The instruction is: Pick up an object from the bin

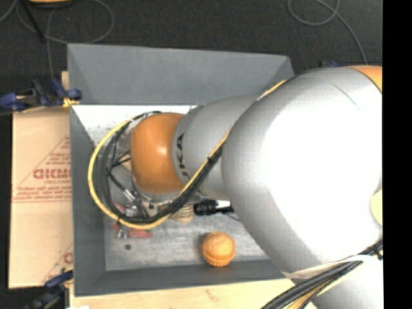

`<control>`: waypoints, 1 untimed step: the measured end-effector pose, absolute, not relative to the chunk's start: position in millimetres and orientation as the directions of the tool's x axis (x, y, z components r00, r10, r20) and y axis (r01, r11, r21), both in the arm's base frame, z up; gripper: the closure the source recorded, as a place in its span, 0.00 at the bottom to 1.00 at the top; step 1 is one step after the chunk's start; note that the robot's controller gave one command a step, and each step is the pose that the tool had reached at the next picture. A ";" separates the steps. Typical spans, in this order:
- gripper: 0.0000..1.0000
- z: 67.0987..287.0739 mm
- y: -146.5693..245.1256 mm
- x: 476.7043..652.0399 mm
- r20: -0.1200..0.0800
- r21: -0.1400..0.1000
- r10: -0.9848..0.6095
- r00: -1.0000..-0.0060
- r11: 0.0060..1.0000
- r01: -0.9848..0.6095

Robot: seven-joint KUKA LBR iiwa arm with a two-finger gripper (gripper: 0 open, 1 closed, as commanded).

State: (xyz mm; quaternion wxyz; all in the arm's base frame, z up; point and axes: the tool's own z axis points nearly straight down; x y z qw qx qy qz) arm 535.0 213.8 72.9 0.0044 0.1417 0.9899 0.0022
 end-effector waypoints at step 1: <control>1.00 77.3 213.2 533.2 -0.002 0.002 0.281 -0.960 0.960 0.281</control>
Offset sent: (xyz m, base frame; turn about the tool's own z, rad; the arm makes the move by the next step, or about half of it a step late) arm 0.0000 0.0000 0.0360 0.0000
